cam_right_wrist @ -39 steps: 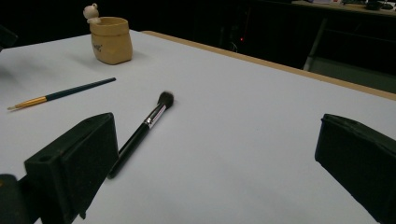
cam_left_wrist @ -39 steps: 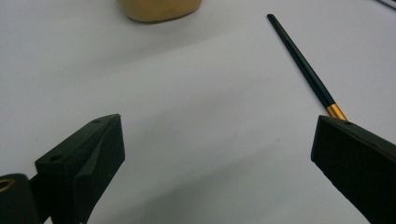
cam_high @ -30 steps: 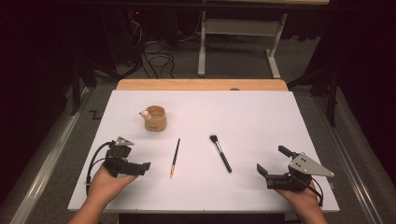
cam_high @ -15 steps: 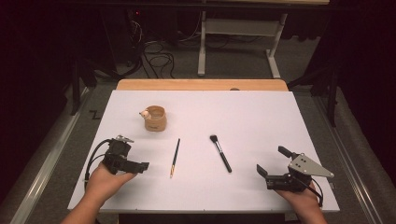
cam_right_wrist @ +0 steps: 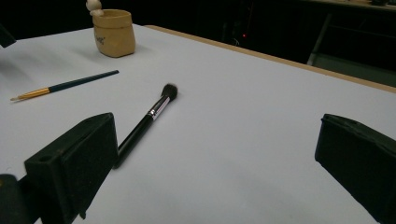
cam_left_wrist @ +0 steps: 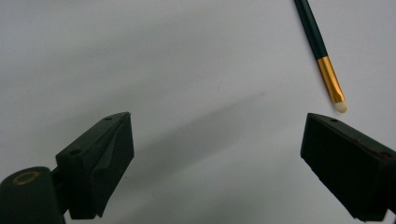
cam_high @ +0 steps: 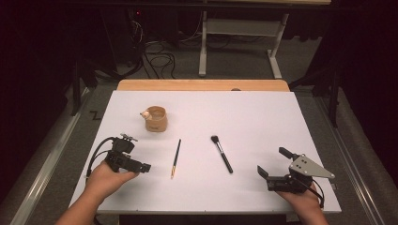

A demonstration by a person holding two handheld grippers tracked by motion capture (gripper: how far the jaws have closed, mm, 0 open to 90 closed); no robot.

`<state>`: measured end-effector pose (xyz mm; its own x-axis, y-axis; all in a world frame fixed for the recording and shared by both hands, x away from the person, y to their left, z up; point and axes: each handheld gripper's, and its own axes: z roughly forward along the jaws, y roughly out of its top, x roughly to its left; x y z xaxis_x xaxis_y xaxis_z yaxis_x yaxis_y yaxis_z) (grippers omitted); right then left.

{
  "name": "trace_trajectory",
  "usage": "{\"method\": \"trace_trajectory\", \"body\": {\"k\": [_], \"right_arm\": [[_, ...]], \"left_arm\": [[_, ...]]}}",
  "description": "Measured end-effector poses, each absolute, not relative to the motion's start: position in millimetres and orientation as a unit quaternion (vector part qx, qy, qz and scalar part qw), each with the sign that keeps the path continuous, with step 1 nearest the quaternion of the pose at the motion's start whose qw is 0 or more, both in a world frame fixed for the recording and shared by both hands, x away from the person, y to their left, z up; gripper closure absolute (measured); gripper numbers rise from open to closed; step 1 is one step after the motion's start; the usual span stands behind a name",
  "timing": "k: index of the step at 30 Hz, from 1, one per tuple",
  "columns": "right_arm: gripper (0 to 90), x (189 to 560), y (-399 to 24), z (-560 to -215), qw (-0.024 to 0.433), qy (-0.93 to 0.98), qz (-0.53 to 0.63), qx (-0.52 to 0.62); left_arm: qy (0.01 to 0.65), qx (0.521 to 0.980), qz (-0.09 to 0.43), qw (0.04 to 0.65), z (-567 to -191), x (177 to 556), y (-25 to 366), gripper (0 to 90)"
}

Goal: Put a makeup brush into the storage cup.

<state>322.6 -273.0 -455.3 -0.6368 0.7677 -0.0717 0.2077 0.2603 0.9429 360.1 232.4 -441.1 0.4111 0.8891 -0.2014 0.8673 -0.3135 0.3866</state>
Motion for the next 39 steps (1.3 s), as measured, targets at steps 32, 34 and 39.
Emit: {"method": "trace_trajectory", "body": {"k": [32,34,39], "right_arm": [[0.4,322.0,-273.5,-454.8,0.271,0.744,0.516,0.325],[0.4,321.9,-273.4,-454.8,0.271,0.744,0.516,0.325],[0.4,321.9,-272.9,-454.9,0.273,0.745,0.516,0.324]], "left_arm": [[0.537,0.819,0.011,0.203,-437.5,380.0,181.4,16.9],[0.536,0.819,0.009,0.203,-437.7,380.4,177.8,17.2],[0.537,0.818,0.007,0.208,-437.7,382.2,170.3,18.4]]}}
